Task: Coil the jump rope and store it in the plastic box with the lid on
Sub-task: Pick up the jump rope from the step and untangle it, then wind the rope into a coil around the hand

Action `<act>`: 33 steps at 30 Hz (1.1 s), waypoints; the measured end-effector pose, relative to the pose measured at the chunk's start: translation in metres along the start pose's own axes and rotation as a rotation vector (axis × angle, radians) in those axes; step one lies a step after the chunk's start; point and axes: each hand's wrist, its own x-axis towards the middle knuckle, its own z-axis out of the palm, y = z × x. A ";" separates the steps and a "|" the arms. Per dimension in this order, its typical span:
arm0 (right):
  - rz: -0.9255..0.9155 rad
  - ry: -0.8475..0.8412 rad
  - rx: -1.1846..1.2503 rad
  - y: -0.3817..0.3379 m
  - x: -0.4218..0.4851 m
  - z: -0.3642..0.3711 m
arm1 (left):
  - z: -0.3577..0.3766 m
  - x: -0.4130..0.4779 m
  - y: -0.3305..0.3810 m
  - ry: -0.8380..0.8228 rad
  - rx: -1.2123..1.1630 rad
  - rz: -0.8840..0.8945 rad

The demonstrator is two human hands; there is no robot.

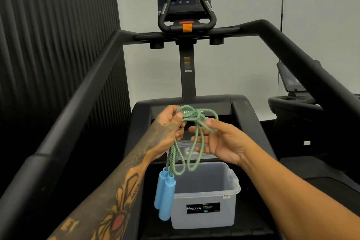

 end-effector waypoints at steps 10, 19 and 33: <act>0.120 -0.123 -0.292 -0.032 0.006 -0.003 | -0.011 -0.001 0.003 -0.070 0.084 0.006; -0.231 0.310 -0.116 -0.063 0.013 0.018 | -0.030 -0.001 -0.008 -0.028 0.783 0.095; -0.345 0.464 0.013 -0.030 -0.037 -0.052 | -0.043 0.010 0.002 0.134 0.203 -0.006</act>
